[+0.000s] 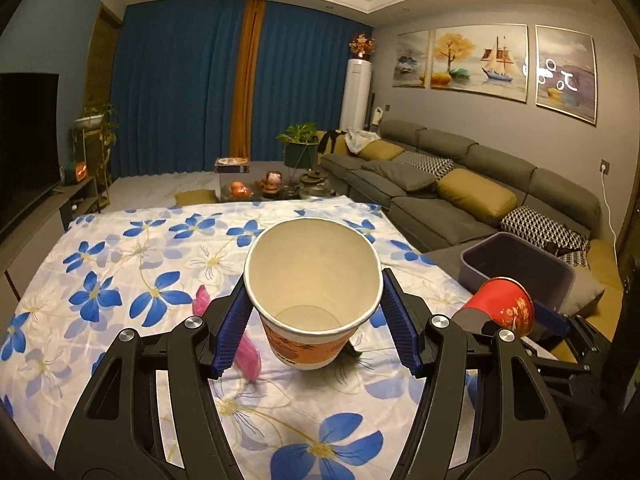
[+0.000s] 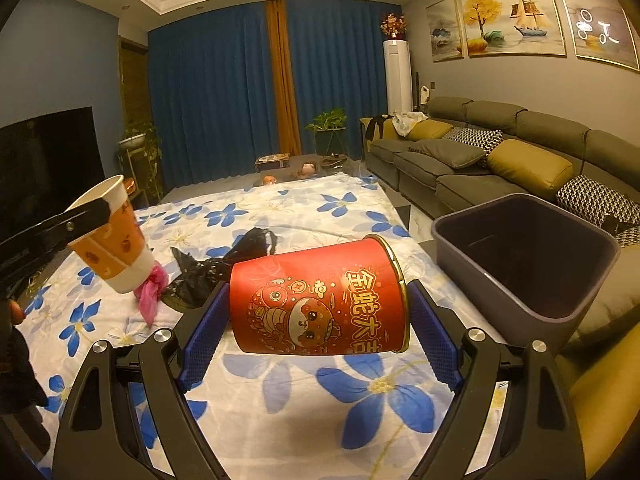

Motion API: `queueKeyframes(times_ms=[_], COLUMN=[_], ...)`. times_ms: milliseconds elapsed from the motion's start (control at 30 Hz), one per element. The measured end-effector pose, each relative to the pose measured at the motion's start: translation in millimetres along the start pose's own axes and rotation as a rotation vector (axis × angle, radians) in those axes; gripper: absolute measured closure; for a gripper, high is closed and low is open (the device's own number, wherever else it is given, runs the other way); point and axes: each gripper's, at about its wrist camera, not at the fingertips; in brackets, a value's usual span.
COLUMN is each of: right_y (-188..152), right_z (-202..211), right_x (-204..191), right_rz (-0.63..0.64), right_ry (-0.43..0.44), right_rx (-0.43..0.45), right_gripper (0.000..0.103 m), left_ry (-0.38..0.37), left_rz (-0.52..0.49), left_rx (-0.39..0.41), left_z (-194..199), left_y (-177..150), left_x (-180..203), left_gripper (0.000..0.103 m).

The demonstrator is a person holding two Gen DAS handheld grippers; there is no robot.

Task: Collect trash
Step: 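Carry the red can and paper cup in both grippers over the grey bin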

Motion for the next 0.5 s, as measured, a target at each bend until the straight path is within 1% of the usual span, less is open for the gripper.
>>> queueKeyframes(times_ms=[267,500], right_y=[0.9,8.0], right_z=[7.5,12.0], right_x=[25.0,50.1], right_rz=[-0.019,-0.023], right_ry=[-0.015,-0.061], right_rx=[0.015,0.035], right_gripper=[0.019,0.019], left_ry=[-0.033,-0.082], left_rz=[-0.030,-0.049], left_rx=[-0.014,-0.034], left_z=[-5.0,-22.1], left_y=[0.6,-0.2], left_x=[29.0,59.3], left_gripper=[0.041,0.041])
Point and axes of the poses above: each gripper's, at about its wrist camera, not at the fingertips, and z roughly against the way its jaws point, x to its right, y to its top, and after that the axes turned 4 degrees about y, right-handed
